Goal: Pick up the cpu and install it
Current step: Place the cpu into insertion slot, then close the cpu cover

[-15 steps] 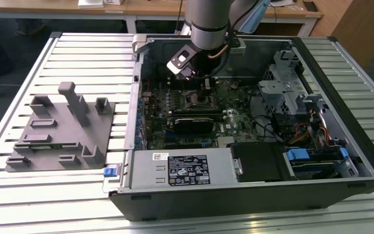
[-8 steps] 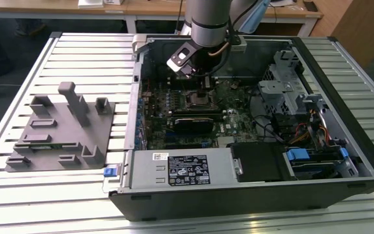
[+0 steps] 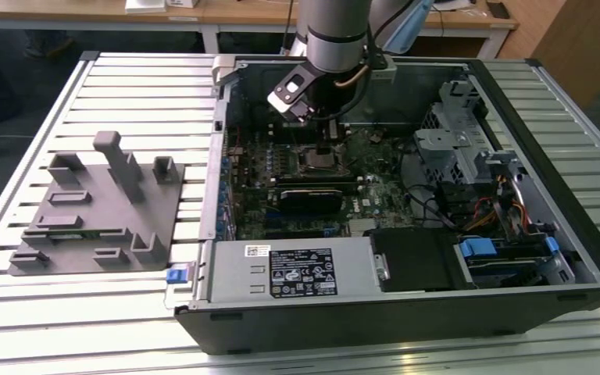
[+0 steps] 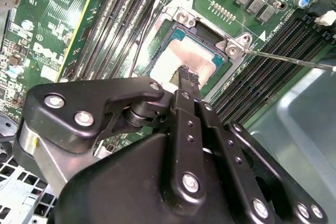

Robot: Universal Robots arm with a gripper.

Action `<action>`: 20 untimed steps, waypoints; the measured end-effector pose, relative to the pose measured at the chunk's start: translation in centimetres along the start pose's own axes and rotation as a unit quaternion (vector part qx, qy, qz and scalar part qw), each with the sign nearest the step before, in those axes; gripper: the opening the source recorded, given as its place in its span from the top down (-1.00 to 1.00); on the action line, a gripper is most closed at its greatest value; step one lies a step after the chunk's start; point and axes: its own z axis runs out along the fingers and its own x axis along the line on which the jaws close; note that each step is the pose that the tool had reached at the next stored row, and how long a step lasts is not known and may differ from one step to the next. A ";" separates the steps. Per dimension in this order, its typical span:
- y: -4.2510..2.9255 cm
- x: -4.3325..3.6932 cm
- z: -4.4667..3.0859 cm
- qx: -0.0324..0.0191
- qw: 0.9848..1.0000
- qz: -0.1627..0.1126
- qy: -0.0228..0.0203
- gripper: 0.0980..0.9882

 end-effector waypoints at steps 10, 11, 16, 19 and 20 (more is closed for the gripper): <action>0.01 -0.01 -0.44 0.000 1.000 0.000 0.000 0.98; 0.01 -0.01 -0.51 0.000 1.000 0.000 0.000 0.98; 0.02 -0.02 -0.81 0.000 1.000 0.000 0.000 0.98; 0.02 -0.01 -0.91 0.000 1.000 0.000 0.000 0.98; 0.02 -0.01 -0.92 0.000 1.000 0.000 0.000 0.98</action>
